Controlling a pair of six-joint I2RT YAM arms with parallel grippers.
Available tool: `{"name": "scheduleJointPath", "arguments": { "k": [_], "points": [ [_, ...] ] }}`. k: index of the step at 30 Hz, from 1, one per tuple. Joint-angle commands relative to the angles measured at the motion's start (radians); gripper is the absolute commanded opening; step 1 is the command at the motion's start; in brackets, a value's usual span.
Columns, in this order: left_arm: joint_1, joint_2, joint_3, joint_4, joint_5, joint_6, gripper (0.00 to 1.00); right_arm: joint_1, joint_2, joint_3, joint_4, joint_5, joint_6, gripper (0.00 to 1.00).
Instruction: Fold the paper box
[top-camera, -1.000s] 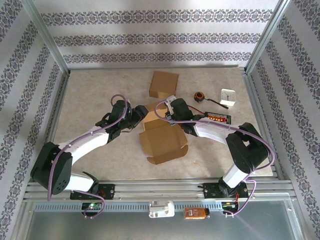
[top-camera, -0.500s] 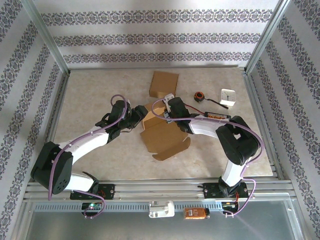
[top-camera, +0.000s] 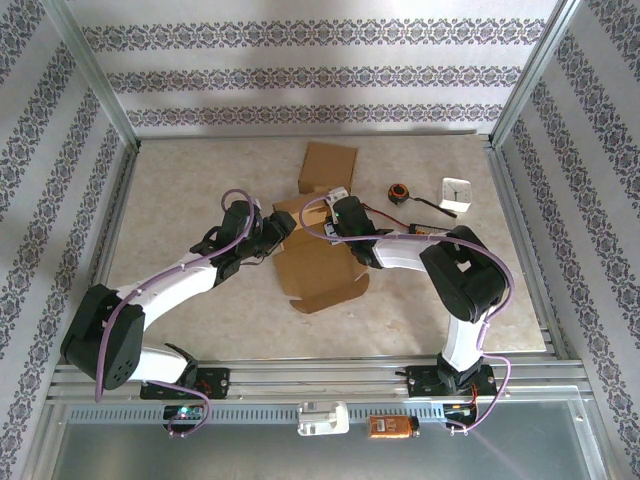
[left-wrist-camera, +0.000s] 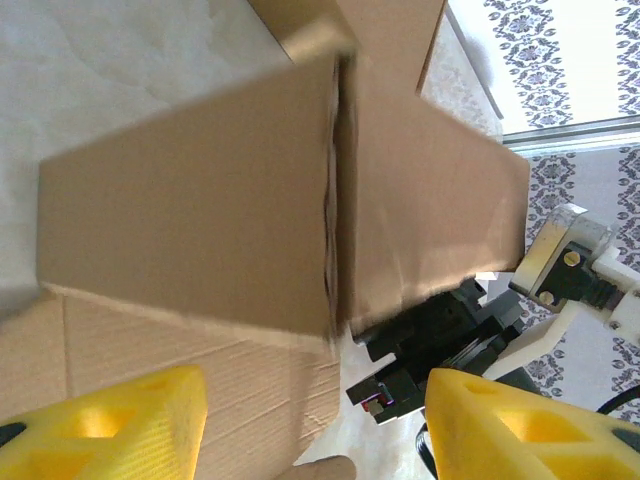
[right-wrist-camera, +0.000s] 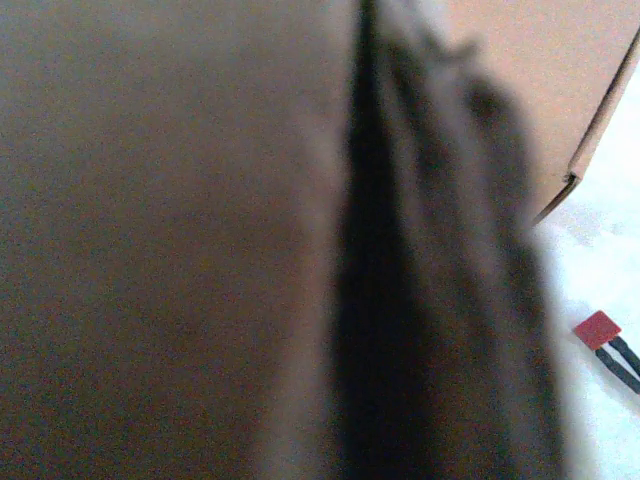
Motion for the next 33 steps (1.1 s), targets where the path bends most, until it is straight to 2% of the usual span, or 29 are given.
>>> {"name": "scheduleJointPath", "arguments": {
  "k": [1,5,8,9,15,19,22,25,31,33],
  "points": [
    [0.009,-0.03,0.012,-0.033,-0.016,0.023,0.59,0.0,0.017,-0.033,-0.018,0.009,0.012,0.05],
    [0.011,-0.041,0.016,-0.033,-0.022,0.026,0.6,0.001,-0.026,-0.085,-0.008,0.051,0.034,0.06],
    [0.013,-0.048,0.021,-0.035,-0.022,0.031,0.59,0.005,-0.036,-0.116,0.001,0.035,0.053,0.18],
    [0.014,-0.051,0.022,-0.035,-0.022,0.032,0.6,0.007,-0.033,-0.115,-0.004,0.037,0.051,0.19],
    [0.019,-0.092,0.028,-0.065,-0.047,0.059,0.61,0.007,-0.017,-0.107,0.025,0.038,0.034,0.07],
    [0.021,-0.153,0.012,-0.089,-0.1,0.088,0.63,0.005,-0.021,-0.103,0.039,0.038,0.028,0.08],
    [0.024,-0.193,0.007,-0.115,-0.134,0.113,0.64,0.004,-0.051,-0.104,0.038,0.032,0.013,0.2],
    [0.025,-0.214,0.015,-0.137,-0.154,0.144,0.64,0.001,-0.095,-0.106,0.042,0.018,-0.007,0.26],
    [0.031,-0.218,0.027,-0.154,-0.155,0.169,0.67,-0.028,-0.164,-0.121,0.067,-0.08,-0.001,0.49],
    [0.034,-0.214,0.023,-0.148,-0.15,0.163,0.67,-0.04,-0.178,-0.122,0.082,-0.105,-0.003,0.51]
  ]
}}
